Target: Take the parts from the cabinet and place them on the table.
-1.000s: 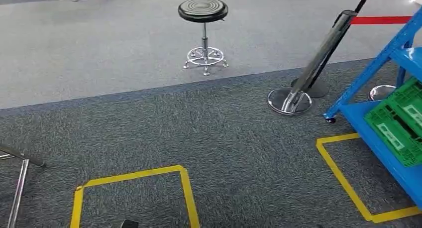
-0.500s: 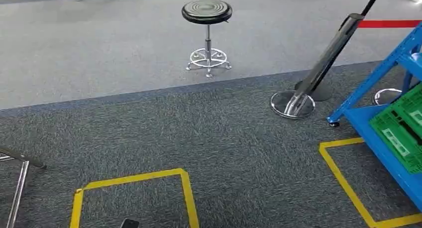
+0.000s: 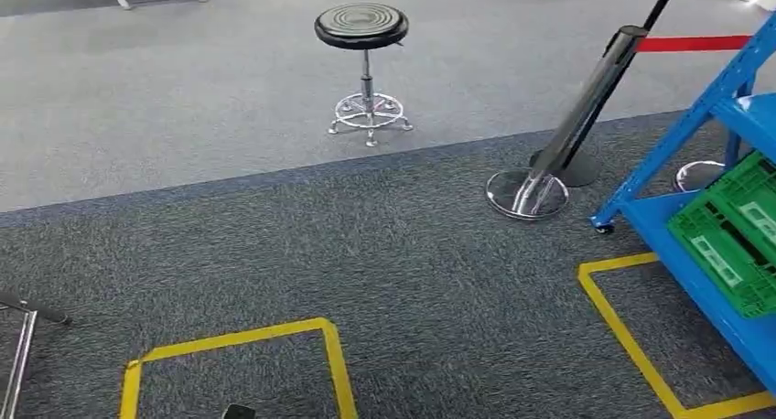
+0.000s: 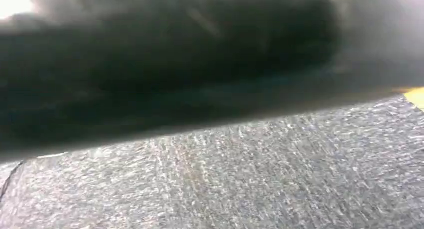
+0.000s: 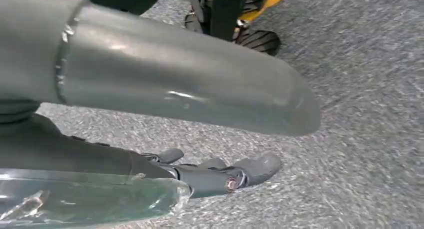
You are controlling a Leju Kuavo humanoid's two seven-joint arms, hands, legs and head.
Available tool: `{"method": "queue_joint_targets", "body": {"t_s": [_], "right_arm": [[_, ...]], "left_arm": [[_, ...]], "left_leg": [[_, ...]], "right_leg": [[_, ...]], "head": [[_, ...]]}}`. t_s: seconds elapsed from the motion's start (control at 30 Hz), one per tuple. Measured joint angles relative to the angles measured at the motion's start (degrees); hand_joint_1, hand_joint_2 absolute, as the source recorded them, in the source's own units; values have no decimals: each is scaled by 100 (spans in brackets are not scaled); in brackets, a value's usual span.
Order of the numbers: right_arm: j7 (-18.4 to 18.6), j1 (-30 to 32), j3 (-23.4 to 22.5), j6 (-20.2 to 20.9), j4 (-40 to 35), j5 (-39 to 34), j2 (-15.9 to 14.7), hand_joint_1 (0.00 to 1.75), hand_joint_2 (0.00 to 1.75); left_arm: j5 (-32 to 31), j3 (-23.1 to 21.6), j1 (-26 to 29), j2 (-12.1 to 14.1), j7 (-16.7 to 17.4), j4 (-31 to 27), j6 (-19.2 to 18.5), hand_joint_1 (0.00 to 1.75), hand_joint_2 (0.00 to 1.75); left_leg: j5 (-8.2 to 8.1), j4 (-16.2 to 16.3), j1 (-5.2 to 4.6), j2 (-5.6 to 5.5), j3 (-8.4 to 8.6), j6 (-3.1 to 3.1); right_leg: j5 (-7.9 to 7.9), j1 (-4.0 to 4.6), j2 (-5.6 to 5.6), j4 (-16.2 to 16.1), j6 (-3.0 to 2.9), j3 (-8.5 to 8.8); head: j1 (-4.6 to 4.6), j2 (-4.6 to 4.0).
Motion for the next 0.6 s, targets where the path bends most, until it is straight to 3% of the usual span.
{"method": "queue_joint_targets", "body": {"t_s": [0.07, 0.13, 0.17, 0.23, 0.27, 0.3, 0.33, 0.37, 0.4, 0.43, 0.47, 0.5, 0.6], "right_arm": [[0, -2, 0, 2, 0, 2, 0, 0, 0], [-2, 5, 0, 0, 0, 2, 0, 0, 0], [-2, -2, 0, 0, 0, 2, 0, 0, 0], [-2, -5, 0, 0, 0, 2, 0, 0, 0], [0, 7, 0, 0, 0, 2, 0, 0, 0], [0, 17, 0, 0, 0, 2, 0, 0, 0], [0, 20, 0, 0, 0, 0, -2, 0, 0], [0, 19, 0, -2, 0, 2, -4, 0, 0], [0, 14, 0, -2, 0, 2, -9, 0, 0], [0, 9, 0, -2, 0, 2, -11, 0, 0], [0, -8, 2, 2, 0, 4, -11, 0, 0], [0, -16, 2, 2, 0, 2, -11, 0, 0], [2, 20, 0, 0, 0, 4, -11, 0, 0]], "left_arm": [[4, 2, 18, 5, 4, 0, 2, 0, 0], [4, 7, 24, -2, 4, 0, 2, 0, 0], [4, 7, 11, -6, 4, 0, 2, 0, 0], [2, 4, 3, -22, 4, 0, 2, 0, 0], [2, 4, 3, -20, 4, 0, 2, 0, 0], [2, 7, 11, -20, 4, 0, 2, 0, 0], [2, 7, 20, -20, 4, 0, 2, 0, 0], [2, 7, 22, -22, 4, 0, 2, 0, 0], [2, 7, 20, -24, 4, 0, 0, 0, 0], [2, 7, 19, -28, 4, 0, 2, 0, 0], [2, 7, 13, -24, 4, 0, 2, 0, 0], [2, 7, 7, -24, 4, 0, 0, 0, 0], [2, 7, 2, -24, 4, 0, 0, 0, 0]], "left_leg": [[5, -36, -8, -8, -5, 15], [36, -161, 56, 1, 98, 35], [23, -162, 60, 5, 106, 61], [8, -158, 60, 10, 112, 74], [-2, -155, 60, 12, 113, 75], [-12, -154, 61, 10, 129, 70], [-28, -154, 62, 9, 151, 67], [-46, -152, 67, 4, 179, 47], [-69, -150, 76, -1, 218, 20], [-92, -148, 76, 0, 240, -8], [-109, -138, 35, 0, 232, -49], [-113, -121, 34, 0, 217, -83], [-125, -139, 53, 3, 240, -165]], "right_leg": [[6, -16, -8, -58, 59, 17], [-103, -13, -20, 79, 122, -37], [-263, -22, -17, 381, 140, -184], [-640, -50, -18, 1289, 191, -679], [-748, -54, -19, 1691, 213, -928], [-663, -68, -21, 1777, 229, -1024], [-438, -81, -22, 1577, 239, -974], [-146, -89, -26, 1168, 242, -806], [176, -96, -38, 585, 235, -546], [352, -104, -63, 151, 237, -351], [224, -70, -77, 13, 230, -283], [236, -76, -53, -4, 159, -230], [234, -67, -49, -19, 45, -229]], "head": [[-2, 0], [24, 0], [42, 0], [39, 0], [44, 0], [48, 0], [37, 0], [48, 0], [44, 0], [48, 0], [55, 0], [48, 0], [44, 0]]}}
